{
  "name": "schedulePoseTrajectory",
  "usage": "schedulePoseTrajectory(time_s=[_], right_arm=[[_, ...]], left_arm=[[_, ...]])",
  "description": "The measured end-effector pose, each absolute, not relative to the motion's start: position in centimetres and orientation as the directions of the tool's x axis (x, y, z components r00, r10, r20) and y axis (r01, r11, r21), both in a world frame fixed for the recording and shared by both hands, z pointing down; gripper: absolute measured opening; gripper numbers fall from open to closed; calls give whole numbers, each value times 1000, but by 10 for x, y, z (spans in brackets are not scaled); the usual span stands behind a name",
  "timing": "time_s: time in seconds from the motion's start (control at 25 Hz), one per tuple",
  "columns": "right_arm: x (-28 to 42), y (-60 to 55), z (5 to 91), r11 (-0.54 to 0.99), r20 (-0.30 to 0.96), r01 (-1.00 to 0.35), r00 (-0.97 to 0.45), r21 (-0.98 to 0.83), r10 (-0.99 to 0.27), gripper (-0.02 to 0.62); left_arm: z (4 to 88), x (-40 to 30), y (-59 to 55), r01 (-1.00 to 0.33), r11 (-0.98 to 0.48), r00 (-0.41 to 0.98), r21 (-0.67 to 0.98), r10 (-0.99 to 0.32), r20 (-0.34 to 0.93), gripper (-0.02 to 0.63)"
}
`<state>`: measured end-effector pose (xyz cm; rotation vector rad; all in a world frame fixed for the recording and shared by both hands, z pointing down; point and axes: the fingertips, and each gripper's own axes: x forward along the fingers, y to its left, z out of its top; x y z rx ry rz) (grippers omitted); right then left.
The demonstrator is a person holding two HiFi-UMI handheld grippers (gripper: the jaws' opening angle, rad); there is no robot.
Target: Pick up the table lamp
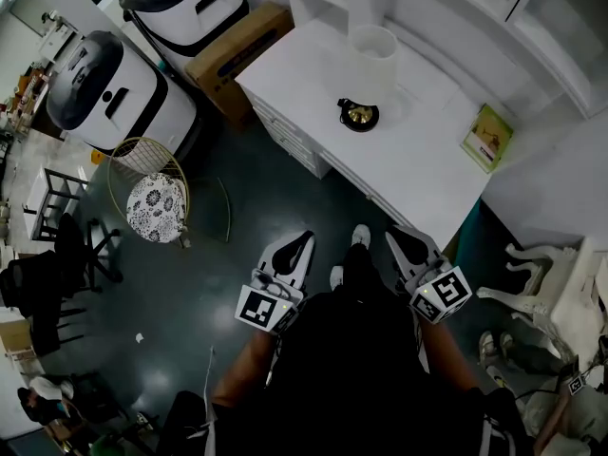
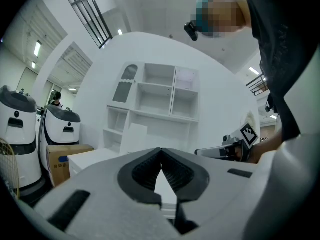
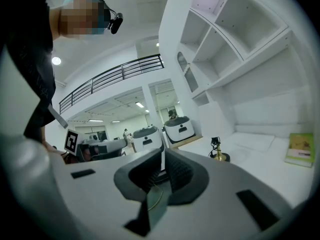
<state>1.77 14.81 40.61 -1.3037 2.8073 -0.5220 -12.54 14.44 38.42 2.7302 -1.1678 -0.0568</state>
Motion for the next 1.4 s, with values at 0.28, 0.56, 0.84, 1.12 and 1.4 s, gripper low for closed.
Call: schedulePoseTrajectory(time_s=[0.28, 0.56, 0.84, 1.12, 1.4], right_arm=[[26, 101, 411, 601, 130, -734, -661, -317, -739, 40], [50, 49, 429, 600, 151, -726, -670, -335, -727, 40], [65, -4, 445, 617, 165, -714, -688, -331, -707, 40], [62, -40, 459, 661, 176, -681, -726, -314, -665, 40], [63, -72, 485, 667, 208, -686, -726, -293, -656, 40]], left_arm=[[386, -114, 100, -716, -680, 695, 155, -716, 69, 18], [392, -82, 47, -700, -699, 713, 145, -692, 112, 18], [398, -64, -6, -717, -680, 697, 156, -703, 138, 18], [401, -61, -38, -751, -642, 661, 154, -732, 165, 18], [399, -67, -65, -781, -613, 625, 122, -767, 148, 18]])
